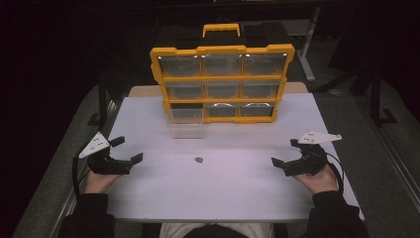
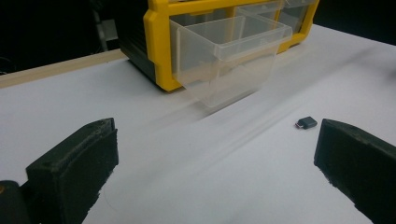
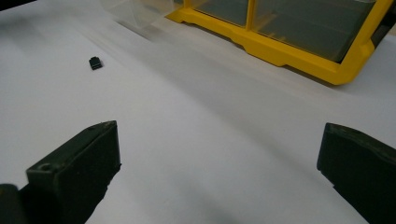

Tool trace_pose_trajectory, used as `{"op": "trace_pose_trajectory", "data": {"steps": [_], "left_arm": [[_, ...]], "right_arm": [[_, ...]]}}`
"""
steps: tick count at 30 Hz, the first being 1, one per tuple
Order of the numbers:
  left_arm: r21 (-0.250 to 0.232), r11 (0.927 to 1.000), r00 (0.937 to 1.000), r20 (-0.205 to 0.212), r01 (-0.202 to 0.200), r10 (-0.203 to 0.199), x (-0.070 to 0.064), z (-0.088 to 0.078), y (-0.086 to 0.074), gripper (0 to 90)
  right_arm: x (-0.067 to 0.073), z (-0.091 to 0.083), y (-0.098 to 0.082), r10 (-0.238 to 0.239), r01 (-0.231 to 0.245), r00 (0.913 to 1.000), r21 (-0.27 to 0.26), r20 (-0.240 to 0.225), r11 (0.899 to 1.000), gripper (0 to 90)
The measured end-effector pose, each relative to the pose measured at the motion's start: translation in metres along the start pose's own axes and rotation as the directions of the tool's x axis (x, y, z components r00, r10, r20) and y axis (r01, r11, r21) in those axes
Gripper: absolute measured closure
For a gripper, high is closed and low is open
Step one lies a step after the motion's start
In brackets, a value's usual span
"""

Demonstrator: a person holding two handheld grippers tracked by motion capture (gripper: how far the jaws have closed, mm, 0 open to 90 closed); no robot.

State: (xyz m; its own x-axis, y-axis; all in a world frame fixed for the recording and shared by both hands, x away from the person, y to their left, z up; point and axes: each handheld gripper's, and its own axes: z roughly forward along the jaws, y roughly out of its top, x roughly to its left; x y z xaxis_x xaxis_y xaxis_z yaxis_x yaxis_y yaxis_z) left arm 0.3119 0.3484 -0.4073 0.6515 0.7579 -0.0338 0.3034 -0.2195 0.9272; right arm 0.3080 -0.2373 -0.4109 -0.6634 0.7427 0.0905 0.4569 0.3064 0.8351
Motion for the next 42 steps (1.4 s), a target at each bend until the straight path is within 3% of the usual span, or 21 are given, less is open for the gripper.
{"op": "trace_pose_trajectory", "data": {"steps": [26,42], "left_arm": [[-0.008,0.9999,0.9999,-0.013,0.008,-0.008,0.000,-0.002,-0.002,0.0],[-0.010,0.9999,0.9998,-0.016,0.012,-0.012,-0.004,-0.004,-0.003,0.0]], "right_arm": [[0.004,0.002,0.001,-0.011,0.011,0.9999,0.023,0.004,1.000,0.0],[0.011,0.004,0.024,-0.056,0.056,0.9984,0.042,-0.011,0.998,0.0]]}}
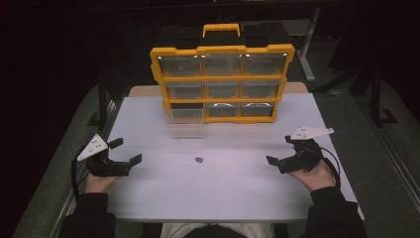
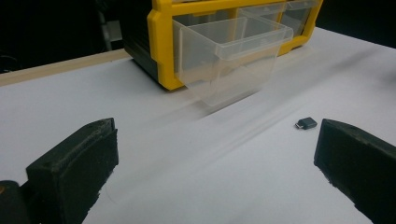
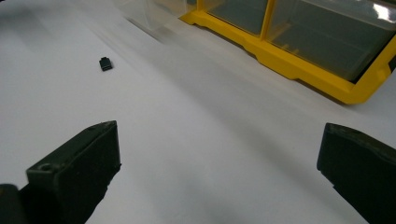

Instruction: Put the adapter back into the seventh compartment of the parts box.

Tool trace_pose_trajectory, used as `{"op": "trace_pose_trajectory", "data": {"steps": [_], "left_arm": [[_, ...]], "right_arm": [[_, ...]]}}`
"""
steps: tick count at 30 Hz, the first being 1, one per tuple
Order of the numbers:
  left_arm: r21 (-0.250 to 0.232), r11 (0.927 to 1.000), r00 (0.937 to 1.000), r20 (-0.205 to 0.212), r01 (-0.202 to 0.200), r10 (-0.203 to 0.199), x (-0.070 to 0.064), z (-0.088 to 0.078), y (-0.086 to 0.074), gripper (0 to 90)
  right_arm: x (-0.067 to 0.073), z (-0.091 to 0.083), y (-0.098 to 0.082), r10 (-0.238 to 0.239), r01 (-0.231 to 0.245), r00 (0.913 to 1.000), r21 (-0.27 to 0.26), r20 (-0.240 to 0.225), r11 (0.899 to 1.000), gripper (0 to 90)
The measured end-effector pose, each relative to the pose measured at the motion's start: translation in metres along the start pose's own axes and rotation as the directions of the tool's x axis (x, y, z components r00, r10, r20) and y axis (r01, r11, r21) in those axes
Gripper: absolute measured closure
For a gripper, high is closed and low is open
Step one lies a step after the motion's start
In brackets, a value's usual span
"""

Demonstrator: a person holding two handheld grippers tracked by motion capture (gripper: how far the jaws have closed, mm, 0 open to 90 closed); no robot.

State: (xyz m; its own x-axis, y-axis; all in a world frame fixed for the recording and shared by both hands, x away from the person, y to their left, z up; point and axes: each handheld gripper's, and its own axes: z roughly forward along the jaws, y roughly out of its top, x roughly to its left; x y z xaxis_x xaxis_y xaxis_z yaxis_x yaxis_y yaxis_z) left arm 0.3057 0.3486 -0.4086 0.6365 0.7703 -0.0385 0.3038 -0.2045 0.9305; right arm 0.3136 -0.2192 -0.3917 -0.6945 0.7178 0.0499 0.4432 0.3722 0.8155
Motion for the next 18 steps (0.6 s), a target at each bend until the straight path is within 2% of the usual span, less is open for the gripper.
{"op": "trace_pose_trajectory", "data": {"steps": [5,18], "left_arm": [[0.004,1.0000,1.0000,0.007,-0.006,0.006,-0.001,0.003,0.000,0.0],[-0.007,1.0000,0.9998,0.017,-0.006,0.006,-0.001,0.006,0.001,0.0]], "right_arm": [[0.003,0.002,0.008,-0.011,0.011,0.9999,0.009,-0.008,1.000,0.0],[0.015,0.011,0.038,-0.082,0.083,0.9961,0.042,-0.031,0.996,0.0]]}}
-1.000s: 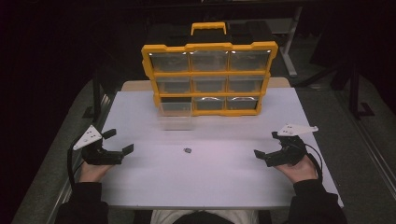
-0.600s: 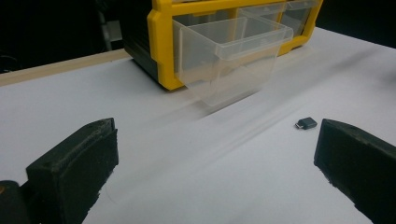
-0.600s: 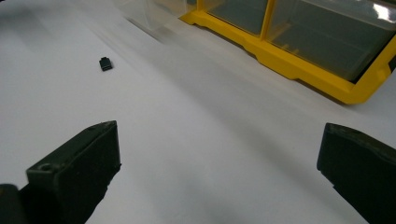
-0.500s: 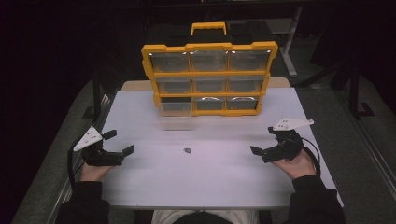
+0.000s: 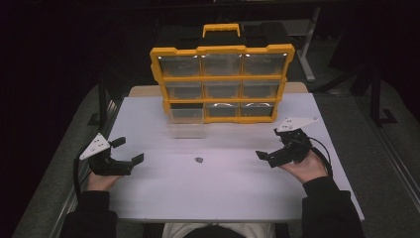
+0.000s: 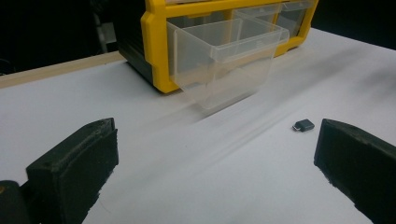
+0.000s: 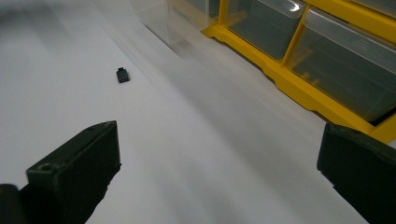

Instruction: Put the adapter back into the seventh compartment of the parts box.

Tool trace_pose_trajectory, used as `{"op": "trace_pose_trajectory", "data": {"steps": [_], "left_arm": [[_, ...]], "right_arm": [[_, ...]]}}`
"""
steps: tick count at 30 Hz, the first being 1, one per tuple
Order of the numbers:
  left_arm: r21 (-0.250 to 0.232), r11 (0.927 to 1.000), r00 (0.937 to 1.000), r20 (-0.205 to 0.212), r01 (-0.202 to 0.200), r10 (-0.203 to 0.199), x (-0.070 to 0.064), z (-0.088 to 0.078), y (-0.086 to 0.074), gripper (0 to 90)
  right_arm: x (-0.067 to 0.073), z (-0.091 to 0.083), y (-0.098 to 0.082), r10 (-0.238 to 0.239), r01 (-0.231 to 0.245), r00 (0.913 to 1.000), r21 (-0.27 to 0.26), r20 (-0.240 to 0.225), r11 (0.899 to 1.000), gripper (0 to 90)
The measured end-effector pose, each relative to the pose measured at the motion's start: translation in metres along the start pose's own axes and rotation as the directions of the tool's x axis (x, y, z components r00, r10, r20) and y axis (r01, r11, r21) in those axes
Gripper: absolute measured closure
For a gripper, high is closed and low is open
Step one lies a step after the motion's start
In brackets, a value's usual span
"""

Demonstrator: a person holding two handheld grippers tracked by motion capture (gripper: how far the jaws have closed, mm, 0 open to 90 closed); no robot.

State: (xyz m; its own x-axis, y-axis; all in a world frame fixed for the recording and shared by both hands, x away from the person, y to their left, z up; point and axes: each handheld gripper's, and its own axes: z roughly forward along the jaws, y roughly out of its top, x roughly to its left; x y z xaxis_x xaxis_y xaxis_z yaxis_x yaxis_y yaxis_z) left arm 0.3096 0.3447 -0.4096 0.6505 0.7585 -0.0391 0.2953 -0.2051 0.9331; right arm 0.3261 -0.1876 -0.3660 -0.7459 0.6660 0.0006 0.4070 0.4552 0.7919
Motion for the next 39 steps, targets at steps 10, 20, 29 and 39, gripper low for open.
{"op": "trace_pose_trajectory", "data": {"steps": [10,20,29,39], "left_arm": [[0.002,1.0000,1.0000,0.007,-0.003,0.003,0.000,0.002,0.000,0.0],[-0.010,1.0000,0.9999,0.010,0.001,-0.001,0.001,0.003,0.000,0.0],[-0.008,1.0000,0.9999,0.016,0.001,-0.001,0.001,0.004,0.000,0.0],[-0.021,0.9998,0.9999,0.012,0.005,-0.004,0.002,0.004,0.001,0.0]], "right_arm": [[0.002,0.009,0.013,-0.022,0.022,0.9996,0.031,-0.019,0.999,0.0],[0.006,0.016,0.027,-0.044,0.047,0.9978,0.053,-0.048,0.997,0.0],[0.008,0.023,0.035,-0.059,0.063,0.9964,0.067,-0.061,0.996,0.0],[0.013,0.030,0.047,-0.083,0.089,0.9938,0.080,-0.074,0.993,0.0]]}}
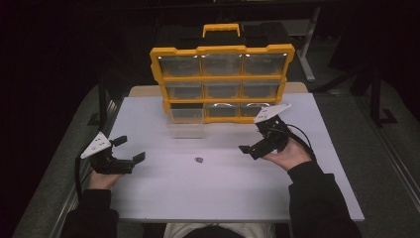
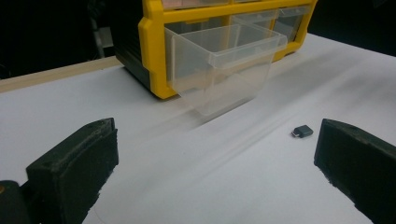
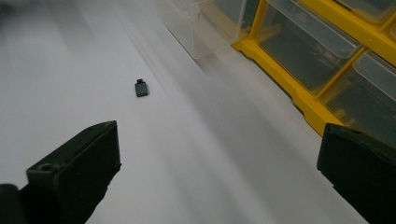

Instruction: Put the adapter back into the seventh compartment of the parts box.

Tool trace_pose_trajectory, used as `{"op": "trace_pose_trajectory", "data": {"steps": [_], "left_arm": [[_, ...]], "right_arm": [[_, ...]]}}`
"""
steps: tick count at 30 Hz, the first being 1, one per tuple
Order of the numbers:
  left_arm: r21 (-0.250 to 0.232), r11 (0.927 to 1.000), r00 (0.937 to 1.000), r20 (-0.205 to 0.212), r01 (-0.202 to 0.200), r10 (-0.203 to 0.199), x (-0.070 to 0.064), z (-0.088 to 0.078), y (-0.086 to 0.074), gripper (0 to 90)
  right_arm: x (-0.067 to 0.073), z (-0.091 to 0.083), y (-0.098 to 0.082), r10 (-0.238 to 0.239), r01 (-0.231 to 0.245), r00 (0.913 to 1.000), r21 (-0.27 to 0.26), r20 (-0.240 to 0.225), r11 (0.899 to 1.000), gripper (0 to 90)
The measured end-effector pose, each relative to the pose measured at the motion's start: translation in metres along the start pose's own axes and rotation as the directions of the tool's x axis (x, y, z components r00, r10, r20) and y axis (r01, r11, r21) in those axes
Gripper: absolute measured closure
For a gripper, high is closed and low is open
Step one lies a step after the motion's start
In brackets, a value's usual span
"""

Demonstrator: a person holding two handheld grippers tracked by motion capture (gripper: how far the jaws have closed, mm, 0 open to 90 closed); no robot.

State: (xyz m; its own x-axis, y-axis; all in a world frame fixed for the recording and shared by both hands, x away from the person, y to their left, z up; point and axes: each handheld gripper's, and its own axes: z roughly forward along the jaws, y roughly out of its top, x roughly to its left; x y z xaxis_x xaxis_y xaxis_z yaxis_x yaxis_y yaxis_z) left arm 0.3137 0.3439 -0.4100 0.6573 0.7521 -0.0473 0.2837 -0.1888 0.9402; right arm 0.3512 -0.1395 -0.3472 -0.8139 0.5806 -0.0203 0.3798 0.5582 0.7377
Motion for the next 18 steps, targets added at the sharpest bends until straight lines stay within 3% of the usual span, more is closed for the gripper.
{"op": "trace_pose_trajectory", "data": {"steps": [18], "left_arm": [[0.010,0.9999,0.9999,0.001,-0.011,0.011,-0.001,0.002,-0.001,0.0]], "right_arm": [[0.006,0.017,0.020,-0.050,0.051,0.9978,0.035,-0.044,0.998,0.0]]}}
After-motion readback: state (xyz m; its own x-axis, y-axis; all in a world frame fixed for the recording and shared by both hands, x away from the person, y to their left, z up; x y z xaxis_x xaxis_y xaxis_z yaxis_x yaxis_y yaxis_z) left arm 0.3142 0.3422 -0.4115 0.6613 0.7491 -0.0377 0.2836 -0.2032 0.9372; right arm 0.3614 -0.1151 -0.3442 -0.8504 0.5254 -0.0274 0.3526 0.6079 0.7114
